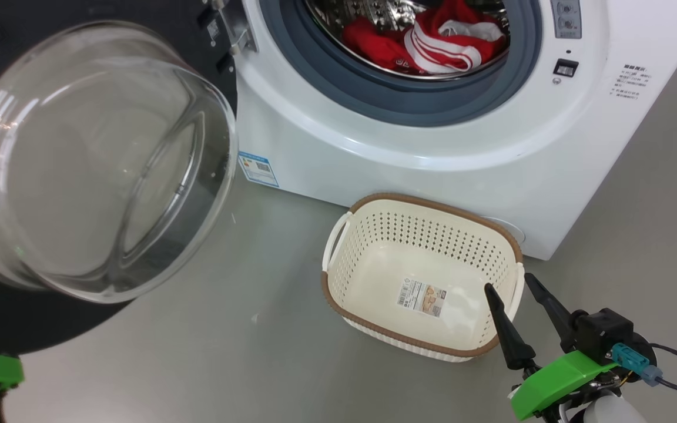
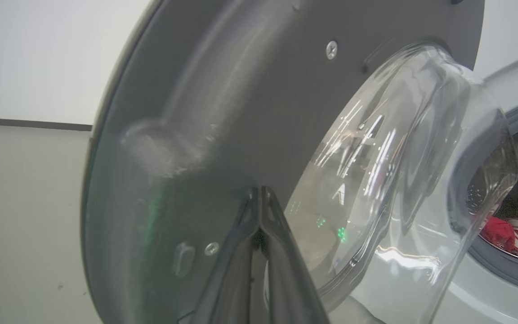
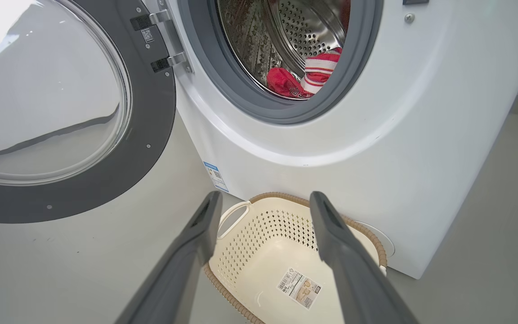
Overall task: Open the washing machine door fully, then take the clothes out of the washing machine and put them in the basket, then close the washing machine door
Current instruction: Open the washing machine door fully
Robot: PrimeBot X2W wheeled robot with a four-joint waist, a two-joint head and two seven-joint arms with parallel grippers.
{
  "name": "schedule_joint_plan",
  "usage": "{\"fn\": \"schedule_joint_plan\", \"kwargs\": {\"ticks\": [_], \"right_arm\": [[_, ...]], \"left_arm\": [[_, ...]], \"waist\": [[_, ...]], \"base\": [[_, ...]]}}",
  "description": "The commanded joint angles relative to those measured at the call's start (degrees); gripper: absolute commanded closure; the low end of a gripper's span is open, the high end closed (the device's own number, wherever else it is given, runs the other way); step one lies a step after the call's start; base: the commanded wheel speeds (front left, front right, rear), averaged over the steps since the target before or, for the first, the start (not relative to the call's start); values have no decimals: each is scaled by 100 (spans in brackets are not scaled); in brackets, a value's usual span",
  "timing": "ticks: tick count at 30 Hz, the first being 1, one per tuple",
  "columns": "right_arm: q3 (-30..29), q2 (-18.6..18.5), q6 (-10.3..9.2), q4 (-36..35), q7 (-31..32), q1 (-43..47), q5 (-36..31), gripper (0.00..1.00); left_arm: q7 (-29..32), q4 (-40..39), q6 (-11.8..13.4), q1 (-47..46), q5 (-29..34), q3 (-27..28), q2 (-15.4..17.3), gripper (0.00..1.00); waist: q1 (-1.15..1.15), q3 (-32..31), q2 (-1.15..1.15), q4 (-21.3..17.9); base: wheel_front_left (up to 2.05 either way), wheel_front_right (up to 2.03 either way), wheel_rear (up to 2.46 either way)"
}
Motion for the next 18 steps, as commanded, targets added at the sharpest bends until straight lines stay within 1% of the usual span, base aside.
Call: {"fn": "schedule_joint_plan", "kwargs": {"ticks": [1, 8, 11, 14, 18], "right_arm": [[141, -27, 36, -137, -54, -182, -110, 0], [146, -41, 36, -152, -54, -297, -182, 0], [147, -42, 36, -157, -54, -364, -220, 0], [141, -42, 36, -155, -54, -433, -252, 0], [129, -40, 36, -142, -54, -514, -279, 0]], "left_arm": [[-51, -20, -10, -272, 93, 292, 390, 100], [-51, 465, -30, -687, 237, 479, 629, 100], [-51, 664, -33, -870, 231, 511, 773, 100], [-51, 931, -33, -1066, 195, 510, 992, 100], [-51, 1113, -34, -1216, 189, 503, 1119, 100]], "waist": [[0, 91, 0, -19], [0, 298, 0, -60], [0, 399, 0, -89], [0, 484, 0, -117], [0, 571, 0, -138]], "base": [[0, 0, 0], [0, 0, 0], [0, 0, 0], [0, 0, 0], [0, 0, 0]]}}
